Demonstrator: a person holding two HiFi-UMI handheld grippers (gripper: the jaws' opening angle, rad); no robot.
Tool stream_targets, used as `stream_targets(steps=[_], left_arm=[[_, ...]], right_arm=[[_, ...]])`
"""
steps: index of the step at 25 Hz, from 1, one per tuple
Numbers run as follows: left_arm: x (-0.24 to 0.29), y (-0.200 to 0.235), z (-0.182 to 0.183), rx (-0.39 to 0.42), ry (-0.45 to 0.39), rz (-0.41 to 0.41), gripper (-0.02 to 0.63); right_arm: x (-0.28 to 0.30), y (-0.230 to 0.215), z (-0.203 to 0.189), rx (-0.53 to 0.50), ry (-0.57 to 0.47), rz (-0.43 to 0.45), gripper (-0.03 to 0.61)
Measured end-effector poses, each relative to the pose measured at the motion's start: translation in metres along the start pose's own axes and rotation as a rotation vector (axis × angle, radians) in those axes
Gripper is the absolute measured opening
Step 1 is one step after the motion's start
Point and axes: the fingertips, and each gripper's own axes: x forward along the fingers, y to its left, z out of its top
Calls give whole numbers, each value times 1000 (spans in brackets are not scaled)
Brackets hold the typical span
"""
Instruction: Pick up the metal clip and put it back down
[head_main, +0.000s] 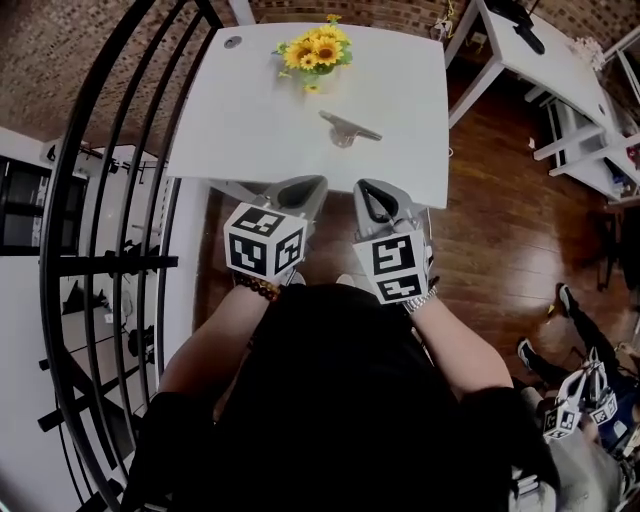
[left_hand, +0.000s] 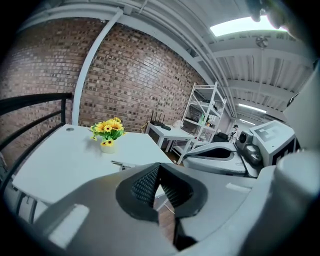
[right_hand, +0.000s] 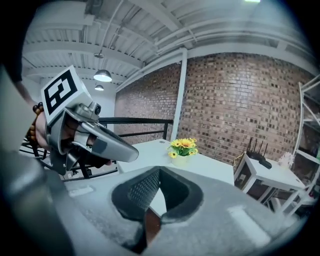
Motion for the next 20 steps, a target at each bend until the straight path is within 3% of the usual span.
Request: stream_targets(steps=[8,20], left_arm=[[-29,0,-6,33,8,-60,15],[-69,13,-16,49,-6,-118,15]], right_arm=[[-10,22,13,70,-7,-41,-8],[-15,65,27,81,1,-100,-8]])
